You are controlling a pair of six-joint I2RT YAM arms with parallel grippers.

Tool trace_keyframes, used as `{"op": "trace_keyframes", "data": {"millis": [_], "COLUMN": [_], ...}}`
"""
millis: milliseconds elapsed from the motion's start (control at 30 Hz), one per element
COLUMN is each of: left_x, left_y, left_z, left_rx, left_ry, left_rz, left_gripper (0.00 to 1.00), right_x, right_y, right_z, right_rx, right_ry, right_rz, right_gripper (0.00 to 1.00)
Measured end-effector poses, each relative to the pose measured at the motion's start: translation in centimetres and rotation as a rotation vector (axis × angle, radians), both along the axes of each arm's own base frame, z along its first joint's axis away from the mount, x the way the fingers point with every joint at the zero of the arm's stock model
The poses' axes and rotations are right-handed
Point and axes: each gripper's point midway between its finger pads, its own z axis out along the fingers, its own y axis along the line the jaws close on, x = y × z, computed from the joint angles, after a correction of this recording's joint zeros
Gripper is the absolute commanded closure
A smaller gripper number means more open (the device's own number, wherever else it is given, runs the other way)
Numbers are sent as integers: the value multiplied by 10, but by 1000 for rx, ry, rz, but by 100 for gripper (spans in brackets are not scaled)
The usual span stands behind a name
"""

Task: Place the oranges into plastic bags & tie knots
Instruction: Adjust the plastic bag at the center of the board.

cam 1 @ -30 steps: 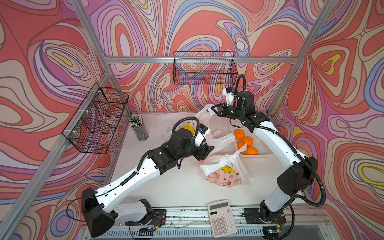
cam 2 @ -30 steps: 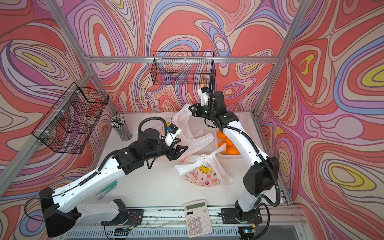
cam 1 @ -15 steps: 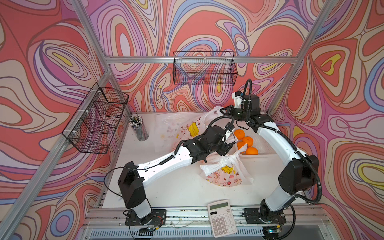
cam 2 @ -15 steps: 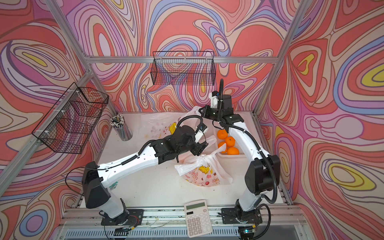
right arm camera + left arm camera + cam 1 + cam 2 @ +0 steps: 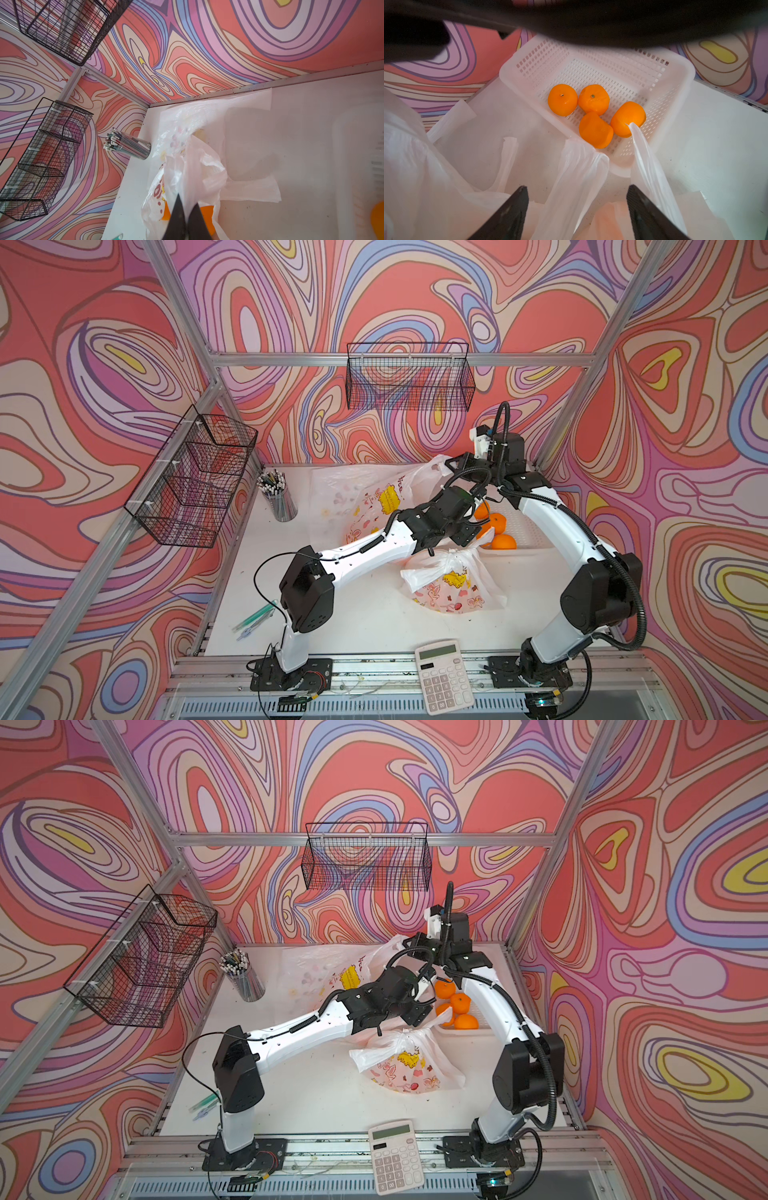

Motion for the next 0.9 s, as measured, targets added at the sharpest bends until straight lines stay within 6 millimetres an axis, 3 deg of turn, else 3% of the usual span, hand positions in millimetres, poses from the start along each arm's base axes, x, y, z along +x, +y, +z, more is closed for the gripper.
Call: {"op": "trace_keyframes", "data": {"millis": [200,300,400,567,667,800,900], "left_x": [7,9,13,14,14,2,-13], "left_y": [-10,-16,-21,-23,-22,3,30], "left_z": [-24,-25,-28,-37,-36,-37,-22], "left_rx": [26,18,7,12,10,34,30], "left_ry": [27,32,32,45,38,18,-14], "left_rz": [8,5,10,17,17,17,13], "left_gripper": [21,28,42,85,98,100,100], "right_x": [0,0,2,1,1,-1,-4], "right_y": [0,-2,-5,-5,-5,-6,-5], "right_z": [-4,-5,-4,-6,-6,1,13], "right_rx": [0,2,4,3,4,14,36], "right_ry": [6,9,9,13,12,2,-25], "right_rz": [-1,-5,-12,-13,-14,-17,-8], "right_gripper": [100,100,100,100,100,100,100]}}
